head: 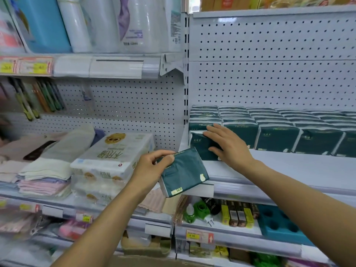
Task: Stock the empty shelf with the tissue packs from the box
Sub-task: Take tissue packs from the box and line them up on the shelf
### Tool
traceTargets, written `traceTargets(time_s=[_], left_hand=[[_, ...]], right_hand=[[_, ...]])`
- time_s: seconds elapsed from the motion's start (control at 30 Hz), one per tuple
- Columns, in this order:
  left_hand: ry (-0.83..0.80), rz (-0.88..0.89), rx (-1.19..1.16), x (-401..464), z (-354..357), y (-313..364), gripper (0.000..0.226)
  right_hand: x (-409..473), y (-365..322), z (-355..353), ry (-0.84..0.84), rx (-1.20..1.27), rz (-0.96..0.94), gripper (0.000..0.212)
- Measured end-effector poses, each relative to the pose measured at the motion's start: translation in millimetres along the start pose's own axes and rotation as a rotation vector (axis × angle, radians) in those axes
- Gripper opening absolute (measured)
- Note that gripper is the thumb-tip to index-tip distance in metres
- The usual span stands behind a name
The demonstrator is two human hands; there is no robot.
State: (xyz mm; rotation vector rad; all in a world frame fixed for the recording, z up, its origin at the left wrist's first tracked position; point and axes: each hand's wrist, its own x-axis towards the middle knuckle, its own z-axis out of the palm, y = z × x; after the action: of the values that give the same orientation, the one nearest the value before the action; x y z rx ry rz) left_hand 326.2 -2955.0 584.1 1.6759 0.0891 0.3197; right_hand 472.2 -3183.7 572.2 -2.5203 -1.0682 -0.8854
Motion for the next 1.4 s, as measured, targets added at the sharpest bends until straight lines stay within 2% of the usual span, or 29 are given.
traceTargets(time_s=[0.37,0.5,0.53,0.6,0.63,0.7,0.77,0.8,0.87,1.0,1.07,1.2,1.3,1.4], left_hand=[[0.001,-0.031,0.004,14,3,-4,0.014],[-0.02,-0.031,-0.001,15,-1,-1,0.011],[-0.027,-0.02,-0.005,15,-2,-1,0.01],[-0.029,0.009,-0.002,17,0,-2,0.008],[-0.026,0.041,0.015,19,3,-2,0.007],[-0.039,0.143,0.049,21,13,-2,0.008],[-0.068,0.245,0.056,22,26,0,0.013],[-0.088,0.286,0.069,24,32,1,0.014],[-0.129,0.355,0.11,28,43,4,0.016],[-0.154,0.367,0.115,36,70,8,0.016],[-0.069,0.375,0.217,46,77,4,0.028],[0.044,0.452,0.705,77,77,-12,0.07],[0.002,0.46,0.882,95,81,-22,0.088],[-0.067,0.436,0.992,108,88,-28,0.095]], right_hand=[[24,12,21,0.018,-0.072,0.035,0.054],[21,9,22,0.108,-0.074,0.027,0.048],[20,5,19,0.172,-0.033,0.024,0.042],[17,-11,2,0.26,0.198,0.091,0.032],[14,-23,-13,0.226,0.364,0.148,0.03],[9,-41,-37,-0.021,0.61,0.198,0.037],[1,-48,-51,-0.263,0.585,0.094,0.055],[-3,-46,-54,-0.314,0.517,0.027,0.061],[-12,-37,-55,-0.32,0.444,0.02,0.065],[-31,-7,-63,-0.16,0.358,0.122,0.06],[-41,16,-68,-0.1,0.251,0.173,0.058],[-62,59,-66,-0.101,0.156,0.3,0.059],[-66,68,-54,-0.041,0.113,0.293,0.061],[-60,70,-38,0.028,0.049,0.258,0.063]])
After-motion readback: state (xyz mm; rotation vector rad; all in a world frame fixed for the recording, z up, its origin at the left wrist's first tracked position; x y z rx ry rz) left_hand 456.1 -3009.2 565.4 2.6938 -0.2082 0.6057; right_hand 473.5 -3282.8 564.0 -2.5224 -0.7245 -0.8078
